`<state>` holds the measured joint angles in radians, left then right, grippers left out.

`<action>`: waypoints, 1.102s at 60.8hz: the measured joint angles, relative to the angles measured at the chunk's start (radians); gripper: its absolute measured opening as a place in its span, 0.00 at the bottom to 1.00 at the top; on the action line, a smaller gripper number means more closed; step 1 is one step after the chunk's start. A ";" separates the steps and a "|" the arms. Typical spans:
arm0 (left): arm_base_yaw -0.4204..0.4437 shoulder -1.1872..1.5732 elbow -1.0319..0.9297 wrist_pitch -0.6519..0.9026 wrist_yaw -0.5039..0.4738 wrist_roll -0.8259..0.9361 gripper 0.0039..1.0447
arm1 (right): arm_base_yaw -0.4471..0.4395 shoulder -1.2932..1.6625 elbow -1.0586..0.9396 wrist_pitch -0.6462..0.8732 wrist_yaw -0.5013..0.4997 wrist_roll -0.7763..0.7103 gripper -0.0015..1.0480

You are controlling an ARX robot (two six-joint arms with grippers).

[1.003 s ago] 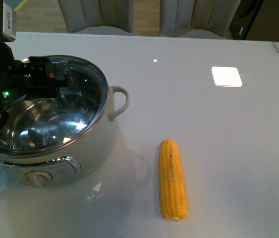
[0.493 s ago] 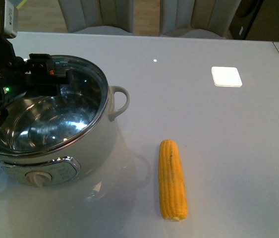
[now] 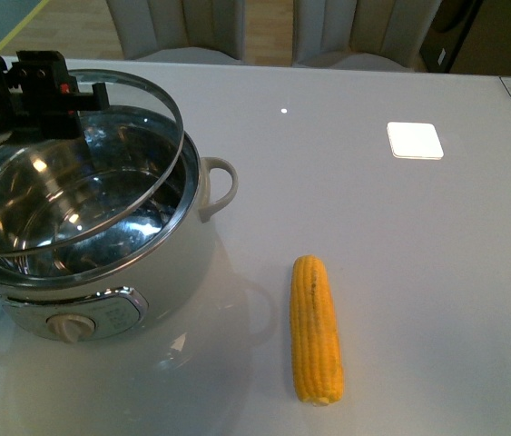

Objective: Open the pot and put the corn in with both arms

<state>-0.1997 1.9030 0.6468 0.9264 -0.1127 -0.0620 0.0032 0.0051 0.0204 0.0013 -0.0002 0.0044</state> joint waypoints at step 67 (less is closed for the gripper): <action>0.523 -0.132 0.005 -0.025 0.238 0.066 0.39 | 0.000 0.000 0.000 0.000 0.000 0.000 0.92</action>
<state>0.3233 1.7706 0.6518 0.9012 0.1253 0.0044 0.0032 0.0051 0.0204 0.0013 -0.0002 0.0044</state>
